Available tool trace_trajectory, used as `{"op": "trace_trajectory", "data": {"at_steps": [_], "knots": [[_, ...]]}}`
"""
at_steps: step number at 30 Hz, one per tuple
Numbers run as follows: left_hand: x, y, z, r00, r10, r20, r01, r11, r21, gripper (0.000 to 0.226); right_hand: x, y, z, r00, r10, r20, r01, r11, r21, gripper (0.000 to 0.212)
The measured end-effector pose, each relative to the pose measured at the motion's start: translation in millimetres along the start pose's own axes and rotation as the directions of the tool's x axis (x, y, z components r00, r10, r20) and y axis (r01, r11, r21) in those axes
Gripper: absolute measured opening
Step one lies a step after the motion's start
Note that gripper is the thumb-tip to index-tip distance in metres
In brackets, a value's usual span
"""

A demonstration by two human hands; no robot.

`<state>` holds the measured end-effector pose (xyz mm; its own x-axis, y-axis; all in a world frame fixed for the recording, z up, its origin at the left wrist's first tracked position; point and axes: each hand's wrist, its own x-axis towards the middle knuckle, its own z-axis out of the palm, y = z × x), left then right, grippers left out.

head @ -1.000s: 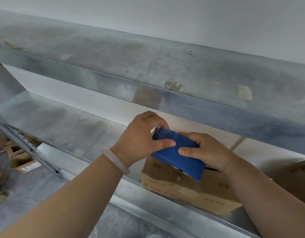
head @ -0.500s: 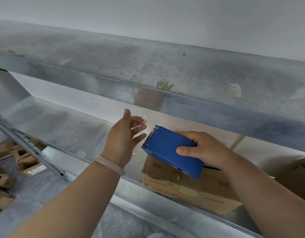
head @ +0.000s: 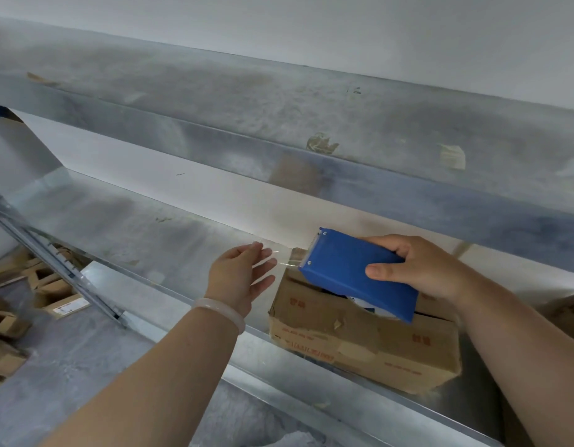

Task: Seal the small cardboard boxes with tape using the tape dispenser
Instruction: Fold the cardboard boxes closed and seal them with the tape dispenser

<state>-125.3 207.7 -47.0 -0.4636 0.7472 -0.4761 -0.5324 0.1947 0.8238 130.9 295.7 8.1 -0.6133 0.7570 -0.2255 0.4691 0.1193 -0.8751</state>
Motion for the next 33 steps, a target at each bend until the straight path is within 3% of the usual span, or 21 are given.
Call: {"op": "trace_trajectory", "data": {"at_steps": [8,18,24,27,33], "knots": [[6,-22,-7,0.995,-0.051,-0.084,0.058,0.996,0.075,0.014,2,-8,3,0.999,0.016,0.052,-0.011,0.995,-0.100,0.050],[21,-33,-4,0.993,-0.072,-0.092,0.094,0.959,0.267,0.012,4,-11,4,0.994,0.093,0.052,-0.078,0.967,-0.244,0.051],[24,-46,2,0.994,-0.110,0.000,0.096,0.865,0.492,0.019,5,-9,6,0.993,0.109,0.053,-0.093,0.964,-0.250,0.056],[24,-44,1,0.988,-0.148,0.035,0.112,0.864,0.490,0.017,5,-8,6,0.992,0.112,0.051,-0.096,0.965,-0.244,0.053],[24,-46,0,0.955,-0.278,0.104,0.196,0.852,0.485,0.038,9,-6,8,0.992,0.111,0.067,-0.093,0.970,-0.226,0.039]]}}
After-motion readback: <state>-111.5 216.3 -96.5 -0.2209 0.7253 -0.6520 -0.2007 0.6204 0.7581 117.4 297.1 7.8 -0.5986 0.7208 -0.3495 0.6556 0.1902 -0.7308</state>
